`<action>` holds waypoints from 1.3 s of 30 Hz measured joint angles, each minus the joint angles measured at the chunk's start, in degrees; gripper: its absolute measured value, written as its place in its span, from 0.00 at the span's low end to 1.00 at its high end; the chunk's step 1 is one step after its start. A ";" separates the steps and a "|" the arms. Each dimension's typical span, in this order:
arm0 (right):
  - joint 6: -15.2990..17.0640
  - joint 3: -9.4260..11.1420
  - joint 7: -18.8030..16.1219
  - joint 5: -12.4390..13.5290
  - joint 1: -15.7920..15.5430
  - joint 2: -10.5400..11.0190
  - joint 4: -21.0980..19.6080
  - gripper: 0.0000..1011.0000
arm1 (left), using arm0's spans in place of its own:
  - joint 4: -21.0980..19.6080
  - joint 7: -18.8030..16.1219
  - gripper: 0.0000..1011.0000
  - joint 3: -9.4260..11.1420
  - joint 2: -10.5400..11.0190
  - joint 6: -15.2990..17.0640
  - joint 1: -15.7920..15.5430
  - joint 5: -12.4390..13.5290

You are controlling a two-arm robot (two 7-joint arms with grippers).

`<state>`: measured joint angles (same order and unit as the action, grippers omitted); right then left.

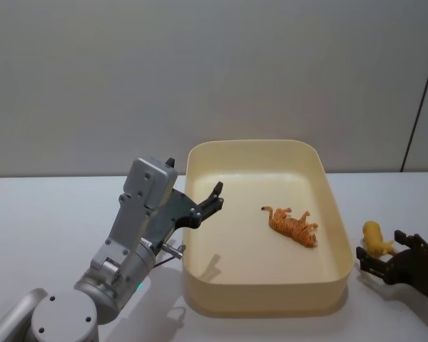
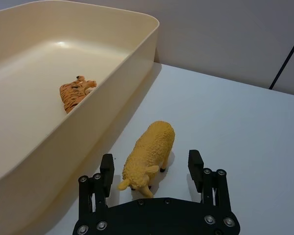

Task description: Pick up the toy alternately with two hands and place it into the central storage box.

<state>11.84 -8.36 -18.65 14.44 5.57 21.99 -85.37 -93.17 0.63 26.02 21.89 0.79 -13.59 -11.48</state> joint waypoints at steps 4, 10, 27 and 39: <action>-0.07 -0.32 0.09 -0.45 0.65 -0.42 0.88 0.85 | 0.00 0.00 0.99 0.00 0.00 0.00 0.00 0.00; -0.15 -0.66 0.17 -0.93 1.35 -0.87 1.82 0.67 | 0.00 0.00 0.99 0.00 0.00 0.00 0.00 0.00; -1.04 -0.86 0.42 -1.03 1.69 -1.14 2.18 0.32 | 0.00 0.00 0.99 0.00 0.00 0.00 0.00 0.00; -5.53 -0.09 2.60 -0.47 1.68 -0.91 0.47 0.32 | 0.00 0.00 0.99 0.00 0.00 0.00 0.00 0.00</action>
<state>6.31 -8.45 -16.05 13.98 7.24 21.09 -84.90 -93.17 0.63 26.02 21.90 0.80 -13.59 -11.48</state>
